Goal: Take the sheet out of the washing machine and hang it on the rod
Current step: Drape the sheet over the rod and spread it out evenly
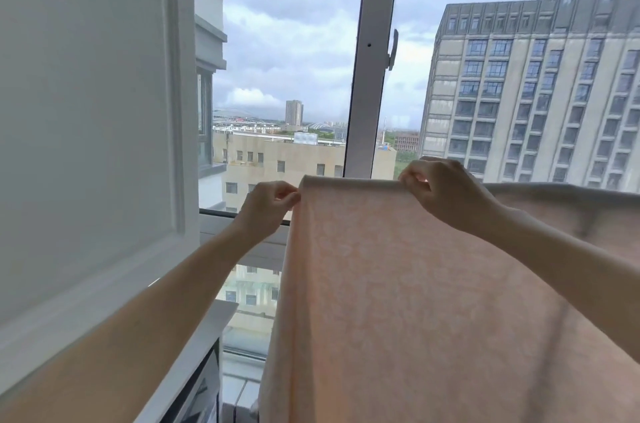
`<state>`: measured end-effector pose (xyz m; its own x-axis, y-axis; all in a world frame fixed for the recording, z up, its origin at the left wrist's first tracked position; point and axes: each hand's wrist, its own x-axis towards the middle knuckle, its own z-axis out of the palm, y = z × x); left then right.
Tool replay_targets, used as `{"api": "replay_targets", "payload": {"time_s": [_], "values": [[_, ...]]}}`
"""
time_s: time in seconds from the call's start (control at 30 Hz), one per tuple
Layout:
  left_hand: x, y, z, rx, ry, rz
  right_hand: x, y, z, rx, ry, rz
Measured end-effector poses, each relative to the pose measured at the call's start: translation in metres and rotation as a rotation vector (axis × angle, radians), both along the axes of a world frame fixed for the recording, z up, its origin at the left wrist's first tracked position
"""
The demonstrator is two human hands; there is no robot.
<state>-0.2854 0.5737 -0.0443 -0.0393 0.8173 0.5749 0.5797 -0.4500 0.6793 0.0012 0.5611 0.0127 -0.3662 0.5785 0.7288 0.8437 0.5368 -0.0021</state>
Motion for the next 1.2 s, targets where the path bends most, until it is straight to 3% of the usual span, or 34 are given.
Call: {"api": "replay_targets", "payload": {"time_s": [0.17,0.33,0.5,0.7,0.8,1.03,1.2], "values": [[0.006,0.006,0.004,0.11,-0.066,0.114,0.004,-0.001,0.005,0.003,0.056,0.087],[0.017,0.006,0.026,0.184,-0.177,0.145,0.009,0.006,0.014,0.019,0.117,0.02],[0.035,0.0,0.04,0.24,-0.061,0.139,0.024,0.004,0.013,-0.022,0.09,-0.019],[0.075,-0.015,0.024,0.388,0.389,0.035,0.028,0.008,0.011,-0.018,0.114,-0.011],[0.094,-0.016,0.022,0.403,0.519,0.081,0.03,0.005,0.012,-0.022,0.125,0.011],[0.123,-0.01,0.014,0.443,0.521,0.141,0.063,-0.01,0.02,-0.055,-0.036,0.036],[0.13,-0.006,0.009,0.484,0.505,0.187,0.115,-0.023,0.036,-0.231,0.009,-0.071]]}}
